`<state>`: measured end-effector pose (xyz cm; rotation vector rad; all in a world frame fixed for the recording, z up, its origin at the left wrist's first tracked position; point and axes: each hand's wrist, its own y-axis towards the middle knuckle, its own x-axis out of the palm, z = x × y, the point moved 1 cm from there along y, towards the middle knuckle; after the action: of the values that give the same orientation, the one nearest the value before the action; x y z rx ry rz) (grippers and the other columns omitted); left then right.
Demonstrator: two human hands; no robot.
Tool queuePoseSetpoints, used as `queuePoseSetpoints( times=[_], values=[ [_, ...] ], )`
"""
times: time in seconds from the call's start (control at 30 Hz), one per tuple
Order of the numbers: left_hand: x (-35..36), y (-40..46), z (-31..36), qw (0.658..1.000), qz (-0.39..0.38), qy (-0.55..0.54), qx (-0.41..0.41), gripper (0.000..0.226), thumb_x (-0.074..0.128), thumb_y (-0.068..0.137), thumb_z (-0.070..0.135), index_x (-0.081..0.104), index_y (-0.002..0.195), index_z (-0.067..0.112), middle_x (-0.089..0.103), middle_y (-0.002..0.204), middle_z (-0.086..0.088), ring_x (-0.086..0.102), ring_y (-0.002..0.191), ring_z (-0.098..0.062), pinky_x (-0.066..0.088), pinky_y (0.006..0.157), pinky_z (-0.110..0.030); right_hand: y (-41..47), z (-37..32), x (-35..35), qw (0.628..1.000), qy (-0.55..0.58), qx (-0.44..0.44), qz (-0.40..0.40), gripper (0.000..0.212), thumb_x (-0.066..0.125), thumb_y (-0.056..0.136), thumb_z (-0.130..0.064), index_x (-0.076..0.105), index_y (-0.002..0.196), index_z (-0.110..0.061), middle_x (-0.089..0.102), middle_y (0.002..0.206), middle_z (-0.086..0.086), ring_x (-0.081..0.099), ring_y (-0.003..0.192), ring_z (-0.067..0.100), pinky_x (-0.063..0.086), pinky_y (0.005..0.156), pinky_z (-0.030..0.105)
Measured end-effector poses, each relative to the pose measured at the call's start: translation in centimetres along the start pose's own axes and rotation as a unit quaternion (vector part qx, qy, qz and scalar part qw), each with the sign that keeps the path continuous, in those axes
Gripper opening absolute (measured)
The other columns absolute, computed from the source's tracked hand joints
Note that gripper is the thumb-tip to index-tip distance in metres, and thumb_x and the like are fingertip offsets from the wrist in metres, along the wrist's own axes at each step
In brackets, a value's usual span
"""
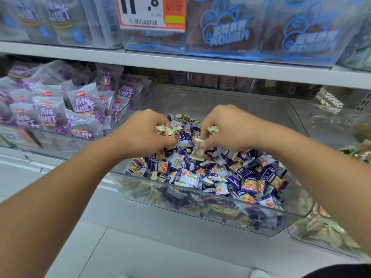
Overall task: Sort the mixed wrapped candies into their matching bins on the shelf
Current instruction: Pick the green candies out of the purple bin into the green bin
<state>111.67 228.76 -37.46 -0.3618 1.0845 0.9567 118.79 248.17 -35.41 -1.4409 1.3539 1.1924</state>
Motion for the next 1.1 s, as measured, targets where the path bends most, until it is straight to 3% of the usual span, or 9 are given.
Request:
queuePoseSetpoints(
  times=[0.17, 0.27, 0.37, 0.47, 0.57, 0.7, 0.8, 0.93, 1.1],
  values=[
    [0.2, 0.1, 2.4, 0.988, -0.023, -0.155, 0.012, 0.021, 0.080, 0.079, 0.035, 0.069, 0.074, 0.018, 0.057, 0.055, 0.004, 0.043, 0.045, -0.010, 0.033, 0.045, -0.021, -5.2, 1.5, -3.7, 0.987, 0.055, 0.001, 0.149, 0.014, 0.078, 0.081, -0.036, 0.074, 0.076, -0.025, 0.058, 0.057, -0.021, 0.053, 0.058, -0.008, 0.034, 0.055, 0.011],
    [0.7, 0.3, 5.4, 0.955, -0.049, -0.293, 0.005, 0.020, 0.078, 0.081, 0.032, 0.070, 0.081, 0.013, 0.049, 0.050, 0.004, 0.035, 0.045, -0.014, 0.025, 0.043, -0.020, -9.4, 2.8, -6.0, 0.973, 0.187, 0.028, 0.133, 0.012, 0.079, 0.082, -0.028, 0.075, 0.078, -0.018, 0.060, 0.059, -0.015, 0.050, 0.052, -0.002, 0.036, 0.051, 0.009],
    [2.0, 0.4, 9.9, 0.939, -0.075, -0.334, 0.044, 0.022, 0.075, 0.082, 0.037, 0.070, 0.088, 0.016, 0.058, 0.063, -0.006, 0.038, 0.052, -0.017, 0.026, 0.045, -0.021, -13.5, 6.1, -6.4, 0.932, 0.310, 0.144, 0.123, 0.022, 0.074, 0.085, -0.030, 0.071, 0.086, -0.009, 0.052, 0.058, -0.005, 0.038, 0.047, 0.006, 0.029, 0.042, 0.015],
    [3.8, 0.2, 15.0, 0.929, -0.110, -0.337, 0.108, 0.017, 0.073, 0.086, 0.031, 0.070, 0.090, 0.015, 0.058, 0.059, 0.002, 0.038, 0.046, -0.012, 0.028, 0.041, -0.018, -16.7, 9.8, -5.8, 0.864, 0.416, 0.262, 0.111, 0.029, 0.073, 0.084, -0.035, 0.063, 0.093, -0.008, 0.050, 0.068, 0.004, 0.035, 0.053, 0.013, 0.022, 0.046, 0.020],
    [5.8, 0.4, 19.6, 0.930, -0.115, -0.306, 0.167, 0.013, 0.073, 0.087, 0.029, 0.071, 0.089, 0.017, 0.052, 0.051, 0.012, 0.039, 0.043, -0.010, 0.030, 0.042, -0.017, -19.4, 13.0, -5.4, 0.778, 0.515, 0.339, 0.116, 0.013, 0.065, 0.091, -0.024, 0.060, 0.093, -0.012, 0.051, 0.071, 0.004, 0.036, 0.046, 0.007, 0.018, 0.034, 0.013],
    [8.4, 1.2, 24.1, 0.943, -0.091, -0.225, 0.228, 0.013, 0.076, 0.084, 0.037, 0.068, 0.089, 0.027, 0.059, 0.060, 0.012, 0.045, 0.044, -0.001, 0.034, 0.046, -0.019, -22.1, 15.5, -4.7, 0.660, 0.616, 0.414, 0.111, 0.006, 0.061, 0.094, -0.020, 0.062, 0.098, -0.015, 0.062, 0.075, 0.005, 0.051, 0.054, 0.012, 0.032, 0.029, 0.014],
    [10.4, 2.0, 26.5, 0.951, -0.088, -0.164, 0.246, 0.018, 0.074, 0.083, 0.043, 0.068, 0.094, 0.029, 0.067, 0.083, 0.012, 0.055, 0.060, 0.006, 0.037, 0.055, -0.019, -23.2, 16.0, -4.4, 0.614, 0.634, 0.450, 0.138, 0.006, 0.063, 0.095, -0.019, 0.065, 0.098, -0.014, 0.072, 0.081, 0.010, 0.068, 0.069, 0.024, 0.048, 0.036, 0.019],
    [12.4, 2.9, 28.0, 0.957, -0.114, -0.143, 0.224, 0.039, 0.077, 0.081, 0.042, 0.064, 0.115, 0.029, 0.061, 0.124, 0.006, 0.055, 0.114, -0.010, 0.041, 0.088, -0.024, -24.1, 16.8, -4.2, 0.593, 0.654, 0.437, 0.171, 0.008, 0.060, 0.097, -0.012, 0.065, 0.099, -0.007, 0.074, 0.081, 0.016, 0.072, 0.090, 0.034, 0.063, 0.060, 0.039],
    [13.8, 3.2, 28.3, 0.941, -0.176, -0.181, 0.226, 0.055, 0.080, 0.080, 0.036, 0.054, 0.128, 0.032, 0.057, 0.126, 0.007, 0.055, 0.117, -0.012, 0.047, 0.101, -0.036, -24.9, 18.8, -3.4, 0.631, 0.642, 0.397, 0.180, 0.019, 0.061, 0.096, -0.016, 0.064, 0.113, -0.008, 0.070, 0.108, 0.011, 0.070, 0.090, 0.025, 0.061, 0.078, 0.046]
  ],
)
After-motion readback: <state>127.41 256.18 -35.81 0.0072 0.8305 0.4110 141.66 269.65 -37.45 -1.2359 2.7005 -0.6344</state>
